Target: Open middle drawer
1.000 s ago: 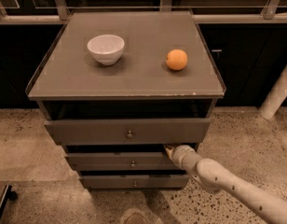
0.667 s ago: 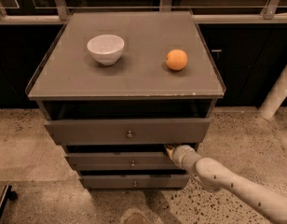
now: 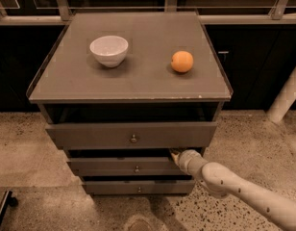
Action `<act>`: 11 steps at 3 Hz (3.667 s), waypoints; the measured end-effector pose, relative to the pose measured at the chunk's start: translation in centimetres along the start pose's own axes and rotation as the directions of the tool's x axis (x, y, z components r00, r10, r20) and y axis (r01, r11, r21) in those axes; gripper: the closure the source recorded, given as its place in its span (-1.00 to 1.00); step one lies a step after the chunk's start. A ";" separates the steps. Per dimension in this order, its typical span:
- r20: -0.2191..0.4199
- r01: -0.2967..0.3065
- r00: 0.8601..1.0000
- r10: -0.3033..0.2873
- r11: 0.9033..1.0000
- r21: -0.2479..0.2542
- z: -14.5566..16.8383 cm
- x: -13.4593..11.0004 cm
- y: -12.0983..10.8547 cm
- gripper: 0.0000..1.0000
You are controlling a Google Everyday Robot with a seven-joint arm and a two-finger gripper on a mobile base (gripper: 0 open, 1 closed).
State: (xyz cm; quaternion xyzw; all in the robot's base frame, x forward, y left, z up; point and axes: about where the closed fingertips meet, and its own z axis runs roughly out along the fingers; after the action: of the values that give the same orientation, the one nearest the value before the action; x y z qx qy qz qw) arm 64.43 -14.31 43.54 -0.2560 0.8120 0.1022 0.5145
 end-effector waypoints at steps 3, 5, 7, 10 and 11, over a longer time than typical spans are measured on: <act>-0.041 -0.031 0.999 0.029 0.998 -0.052 -1.5 0.9 1.3 1.00; -0.088 -0.084 0.994 0.072 0.986 -0.142 -5.2 2.5 3.2 1.00; -0.107 -0.086 0.992 0.064 0.973 -0.213 -6.8 2.8 4.4 1.00; -0.150 -0.099 0.988 0.041 0.910 -0.403 -11.4 3.3 7.6 1.00; -0.117 -0.098 0.991 0.060 0.930 -0.355 -12.4 1.8 6.0 1.00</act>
Offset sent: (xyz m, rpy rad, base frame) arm -0.0997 -0.0095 -0.0326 0.0907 0.2328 0.0682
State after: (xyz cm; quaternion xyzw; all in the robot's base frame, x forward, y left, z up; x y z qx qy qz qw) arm 51.00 -15.12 46.88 -0.3177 0.8149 0.2562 0.4114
